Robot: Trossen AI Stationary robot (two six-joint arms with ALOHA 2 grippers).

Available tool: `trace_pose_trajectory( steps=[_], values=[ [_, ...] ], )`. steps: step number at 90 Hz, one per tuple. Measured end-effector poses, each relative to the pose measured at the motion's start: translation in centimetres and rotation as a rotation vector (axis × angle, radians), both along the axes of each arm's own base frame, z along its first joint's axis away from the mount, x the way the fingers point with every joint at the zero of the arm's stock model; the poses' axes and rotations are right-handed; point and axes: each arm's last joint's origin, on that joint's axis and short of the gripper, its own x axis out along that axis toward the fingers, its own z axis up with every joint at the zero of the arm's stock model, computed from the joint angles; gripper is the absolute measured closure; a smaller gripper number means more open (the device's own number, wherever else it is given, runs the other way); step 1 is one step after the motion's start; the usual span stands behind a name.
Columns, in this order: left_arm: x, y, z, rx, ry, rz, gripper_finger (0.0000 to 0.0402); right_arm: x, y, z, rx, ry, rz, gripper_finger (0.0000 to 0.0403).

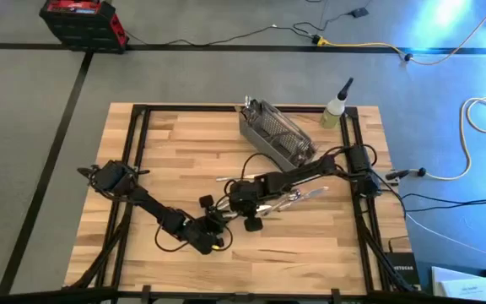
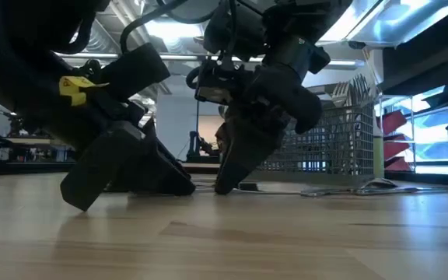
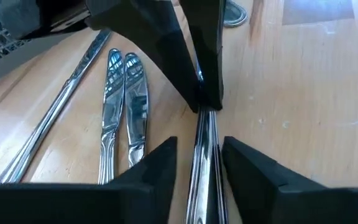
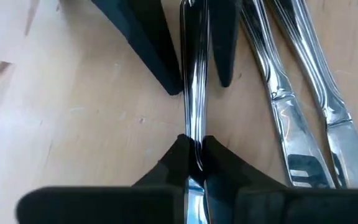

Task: Sort silverware
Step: Put the silver knife into the gray silverware organizer

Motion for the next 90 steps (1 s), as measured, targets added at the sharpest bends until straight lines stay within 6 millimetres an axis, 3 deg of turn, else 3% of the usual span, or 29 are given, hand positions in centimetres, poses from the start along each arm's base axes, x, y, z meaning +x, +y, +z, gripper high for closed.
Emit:
trace_pose_trajectory(
  steps=[32, 62, 90],
  values=[
    [-0.1, 0.0, 0.6, 0.025, -0.004, 0.001, 0.0191, 0.0, 0.0, -0.1, -0.014, 0.002, -0.005, 0.0388],
    [-0.1, 0.0, 1.0, 0.022, 0.005, -0.018, 0.0191, 0.6, 0.5, 1.3, -0.061, 0.010, 0.000, 0.0399],
    [0.0, 0.1, 1.0, 0.000, 0.006, -0.014, 0.0192, 0.4, 2.3, 1.8, -0.186, 0.012, 0.042, 0.0403]
  ],
)
